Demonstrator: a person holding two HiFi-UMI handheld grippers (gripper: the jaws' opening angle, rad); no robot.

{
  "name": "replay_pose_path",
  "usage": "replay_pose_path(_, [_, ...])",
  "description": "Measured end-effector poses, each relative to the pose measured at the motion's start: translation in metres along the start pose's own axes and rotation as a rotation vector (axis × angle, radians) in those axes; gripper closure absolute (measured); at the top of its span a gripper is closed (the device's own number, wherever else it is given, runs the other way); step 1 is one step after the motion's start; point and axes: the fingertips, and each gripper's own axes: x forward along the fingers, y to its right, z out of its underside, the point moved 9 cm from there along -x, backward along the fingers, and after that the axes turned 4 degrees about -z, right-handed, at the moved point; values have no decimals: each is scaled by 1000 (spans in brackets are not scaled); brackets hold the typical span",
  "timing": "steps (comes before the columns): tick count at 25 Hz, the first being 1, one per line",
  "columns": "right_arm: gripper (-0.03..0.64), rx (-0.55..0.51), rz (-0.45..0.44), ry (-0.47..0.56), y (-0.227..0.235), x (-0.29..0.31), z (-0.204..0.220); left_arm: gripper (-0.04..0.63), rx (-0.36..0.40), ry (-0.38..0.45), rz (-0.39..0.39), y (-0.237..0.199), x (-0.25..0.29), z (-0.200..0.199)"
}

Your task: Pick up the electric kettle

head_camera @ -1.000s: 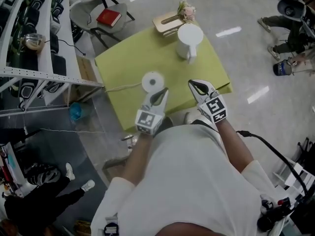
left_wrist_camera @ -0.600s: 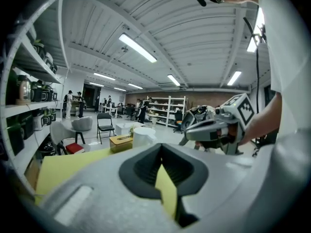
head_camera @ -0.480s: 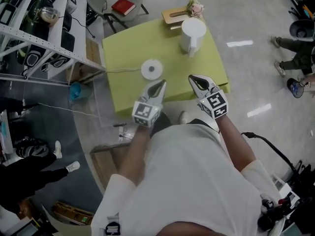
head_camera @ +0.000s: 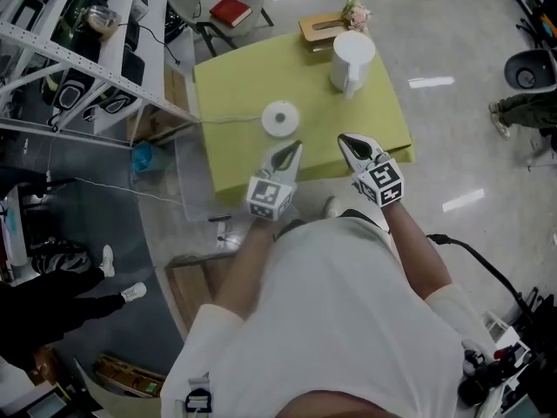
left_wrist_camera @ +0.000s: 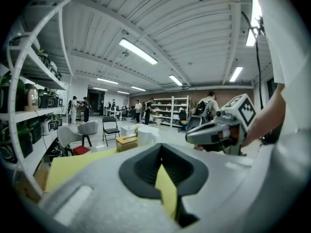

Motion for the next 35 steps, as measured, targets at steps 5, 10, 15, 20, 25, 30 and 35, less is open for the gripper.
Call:
replay_pose_path(5, [614,46,59,-19,-12,11,12,594,10,-33,32,-10,0,21])
replay_pose_path(10, [614,47,74,-47,-7,16,15,594,1,-73,39,-12,13,34])
replay_pose_path(15, [614,40,68,-60,-11,17,15,594,5,-57,76,-12,10,25])
replay_pose_path(20, [614,43,70,-60,-10,20,14,594,5,-42,86,-16,14,18])
replay_pose_path(25, [614,48,76,-56,-10,22,13,594,12,-33,88,-19,18,9])
replay_pose_path(30, [614,55,92,-60,-6,23,15,594,17,-43,92,-21,22,11])
replay_pose_path(35, [614,47,88,-60,-6,27,9,594,20,-39,91,-26,21,7])
